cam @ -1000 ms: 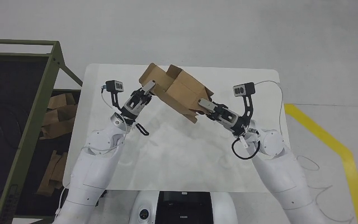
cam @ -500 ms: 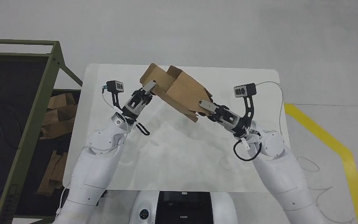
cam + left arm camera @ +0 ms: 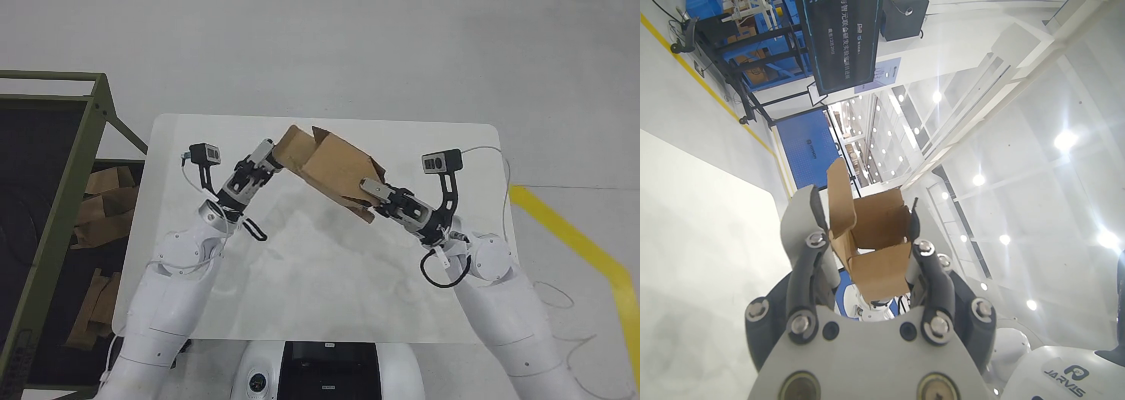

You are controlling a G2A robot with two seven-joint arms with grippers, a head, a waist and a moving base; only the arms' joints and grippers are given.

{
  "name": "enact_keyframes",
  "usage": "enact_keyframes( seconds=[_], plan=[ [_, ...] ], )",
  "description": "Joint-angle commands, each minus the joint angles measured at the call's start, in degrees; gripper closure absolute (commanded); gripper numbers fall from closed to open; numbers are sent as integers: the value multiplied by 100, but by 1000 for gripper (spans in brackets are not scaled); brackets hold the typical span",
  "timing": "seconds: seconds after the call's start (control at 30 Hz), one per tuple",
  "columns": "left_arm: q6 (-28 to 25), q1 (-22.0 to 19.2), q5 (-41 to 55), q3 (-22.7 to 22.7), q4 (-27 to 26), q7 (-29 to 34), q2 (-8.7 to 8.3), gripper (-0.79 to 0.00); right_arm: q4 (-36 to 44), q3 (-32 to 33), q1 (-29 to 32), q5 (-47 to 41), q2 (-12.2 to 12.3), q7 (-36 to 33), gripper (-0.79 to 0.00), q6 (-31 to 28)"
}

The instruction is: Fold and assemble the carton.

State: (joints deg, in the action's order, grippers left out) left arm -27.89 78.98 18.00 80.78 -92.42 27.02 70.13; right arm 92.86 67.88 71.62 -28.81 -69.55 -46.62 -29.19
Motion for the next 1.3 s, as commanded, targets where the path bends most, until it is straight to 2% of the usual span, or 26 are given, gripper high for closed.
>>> enact_keyframes(
  seconds=[0.0,0.17,0.27,0.37,0.67,0.9,1.0,1.27],
  plan=[
    [15,-4,8,49,7,-8,-6,-785,7,25,10,14,6,-33,0,-30],
    [21,-14,108,259,-15,25,-32,-785,28,84,13,50,30,-281,-6,-120],
    [-33,-15,319,416,-75,283,-61,-785,39,117,4,56,49,-490,0,-165],
    [-91,-19,599,593,-123,867,-111,-785,51,133,-17,54,69,-738,0,-197],
    [121,-65,1494,988,-98,3169,-289,-785,65,110,-101,37,116,-1343,0,-229],
    [301,-95,1856,1055,-57,4385,-384,-785,112,72,-116,-60,140,-1577,0,-226],
    [312,-101,2025,1039,-80,4658,-404,-785,152,26,-137,-93,156,-1822,0,-154],
    [301,-102,2036,1044,-83,4682,-406,-785,152,26,-137,-93,156,-1822,0,-154]
  ],
)
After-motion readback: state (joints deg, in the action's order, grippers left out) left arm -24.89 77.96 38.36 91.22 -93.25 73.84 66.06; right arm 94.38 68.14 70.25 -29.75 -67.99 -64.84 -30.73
